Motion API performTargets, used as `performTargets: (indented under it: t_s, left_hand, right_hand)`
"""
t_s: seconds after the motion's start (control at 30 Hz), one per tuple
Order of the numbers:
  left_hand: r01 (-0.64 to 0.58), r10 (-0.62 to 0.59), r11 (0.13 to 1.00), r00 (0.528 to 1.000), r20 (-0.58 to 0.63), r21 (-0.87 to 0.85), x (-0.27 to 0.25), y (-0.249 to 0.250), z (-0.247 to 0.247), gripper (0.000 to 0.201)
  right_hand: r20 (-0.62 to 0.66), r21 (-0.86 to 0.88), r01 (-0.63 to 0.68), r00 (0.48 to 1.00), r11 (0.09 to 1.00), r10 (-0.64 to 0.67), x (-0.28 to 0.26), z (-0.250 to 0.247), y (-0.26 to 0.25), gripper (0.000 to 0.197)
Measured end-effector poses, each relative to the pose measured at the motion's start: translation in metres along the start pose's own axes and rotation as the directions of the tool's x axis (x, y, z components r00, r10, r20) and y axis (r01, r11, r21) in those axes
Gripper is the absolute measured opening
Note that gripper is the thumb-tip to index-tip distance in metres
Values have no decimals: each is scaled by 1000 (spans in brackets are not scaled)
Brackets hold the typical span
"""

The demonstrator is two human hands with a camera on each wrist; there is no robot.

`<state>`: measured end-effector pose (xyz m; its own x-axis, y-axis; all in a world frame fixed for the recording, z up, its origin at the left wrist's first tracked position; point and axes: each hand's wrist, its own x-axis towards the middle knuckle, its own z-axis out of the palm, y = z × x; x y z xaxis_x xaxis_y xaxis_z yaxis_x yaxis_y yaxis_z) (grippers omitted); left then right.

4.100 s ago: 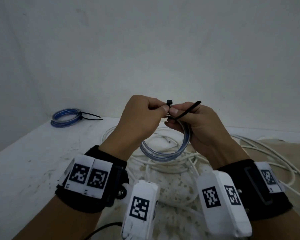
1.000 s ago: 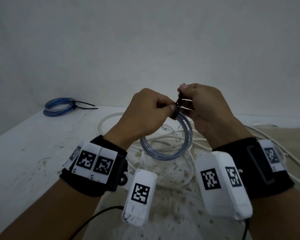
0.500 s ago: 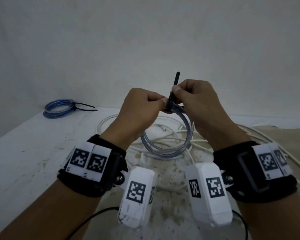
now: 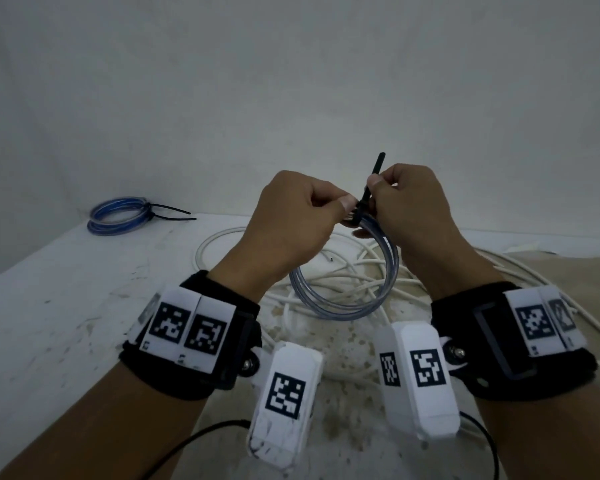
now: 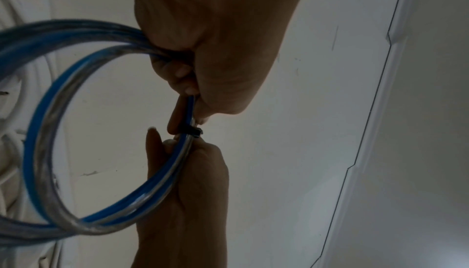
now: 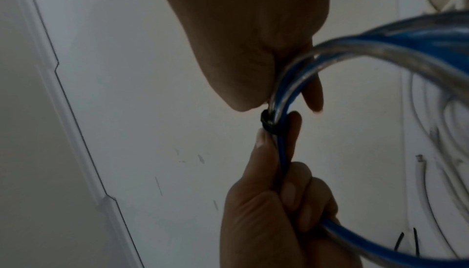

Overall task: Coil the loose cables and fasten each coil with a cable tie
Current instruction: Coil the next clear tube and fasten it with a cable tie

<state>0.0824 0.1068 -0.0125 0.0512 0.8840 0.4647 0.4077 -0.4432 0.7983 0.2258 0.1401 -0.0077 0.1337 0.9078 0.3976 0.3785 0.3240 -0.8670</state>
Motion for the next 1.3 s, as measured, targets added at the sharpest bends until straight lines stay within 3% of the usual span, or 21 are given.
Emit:
performTargets:
  t_s: [0.2, 0.37, 0.53, 0.73, 0.8, 0.93, 1.07, 1.17, 1.3]
  left_hand:
    - [-36, 36, 997, 999, 0, 69, -1, -2, 6, 14]
    - [33, -34, 999, 998, -48, -30, 2, -7, 4, 14]
    - [39, -43, 996, 998, -50, -83, 2, -6, 2, 14]
    - [-5, 5, 1000, 1000, -30, -28, -1, -5, 8, 16]
    - [18, -19, 998, 999, -29, -52, 0, -8, 8, 16]
    - [85, -91, 975, 996, -22, -205, -3, -3, 9, 18]
    - [220, -228, 900, 973, 23, -378, -4, 4, 10, 17]
    - [246, -244, 907, 969, 49, -343, -5, 6, 12, 20]
    - [234, -229, 940, 972, 47, -248, -8, 10, 15, 23]
  right_hand:
    - [100, 199, -161, 985, 967, 144, -4, 0, 2, 25]
    - [199, 307, -156, 975, 939, 97, -4, -6, -3, 18]
    - [115, 144, 11, 993, 990, -27, -3, -4, -2, 19]
    - [97, 130, 11, 995, 991, -24, -3, -6, 0, 18]
    - [62, 166, 10, 998, 986, -20, -4, -3, 1, 17]
    - [-51, 59, 129, 991, 990, -126, -2, 5, 7, 20]
    - [-51, 240, 105, 994, 965, -95, -3, 9, 10, 23]
    - [-37, 275, 94, 996, 957, -87, -3, 13, 14, 23]
    - [-64, 152, 165, 986, 975, -157, 0, 12, 17, 22]
